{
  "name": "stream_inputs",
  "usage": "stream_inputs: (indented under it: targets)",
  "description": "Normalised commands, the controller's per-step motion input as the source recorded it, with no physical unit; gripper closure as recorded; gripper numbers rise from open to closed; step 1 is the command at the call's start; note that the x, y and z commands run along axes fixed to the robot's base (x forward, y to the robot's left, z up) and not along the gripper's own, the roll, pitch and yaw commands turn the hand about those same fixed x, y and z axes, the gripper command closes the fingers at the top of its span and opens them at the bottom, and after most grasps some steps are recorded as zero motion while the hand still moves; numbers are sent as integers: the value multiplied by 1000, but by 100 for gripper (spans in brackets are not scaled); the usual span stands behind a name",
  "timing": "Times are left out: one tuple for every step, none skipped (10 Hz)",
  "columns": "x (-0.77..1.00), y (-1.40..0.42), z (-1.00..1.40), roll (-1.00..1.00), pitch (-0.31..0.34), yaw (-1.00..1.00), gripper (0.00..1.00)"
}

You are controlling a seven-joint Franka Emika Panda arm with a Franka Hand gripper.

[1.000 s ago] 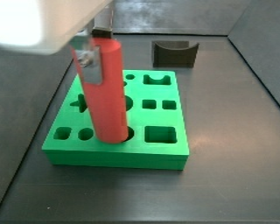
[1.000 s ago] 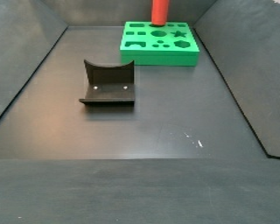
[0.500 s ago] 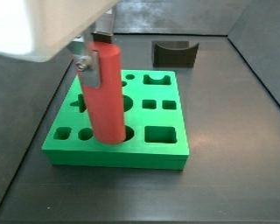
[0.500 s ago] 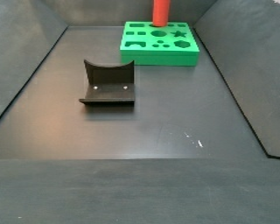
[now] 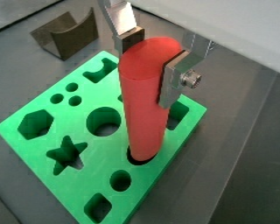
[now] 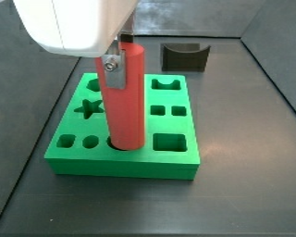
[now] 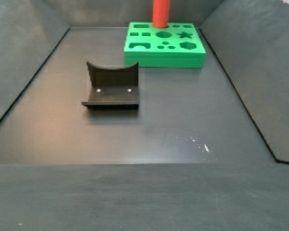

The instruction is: Insert the oval object.

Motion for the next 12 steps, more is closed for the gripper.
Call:
stream_inputs:
  targets:
    - [-363, 77, -237, 0, -66, 197, 100]
    - [-360, 43, -209, 0, -57, 180, 100]
    - [-277, 43, -171, 0, -26, 157, 100]
    - [-57, 0, -234, 0, -7, 54, 100]
    - [160, -91, -329, -14, -34, 0, 100]
    - [226, -77, -317, -24, -44, 0, 100]
    - [214, -63, -283, -7, -40, 0, 100]
    - [249, -51, -214, 0, -10, 0, 100]
    - [191, -89, -309, 20, -64, 0, 100]
    - [174, -109, -380, 4, -133, 0, 100]
    - [154, -103, -383, 0, -179, 0, 100]
    - [60, -114, -314, -6, -284, 0, 100]
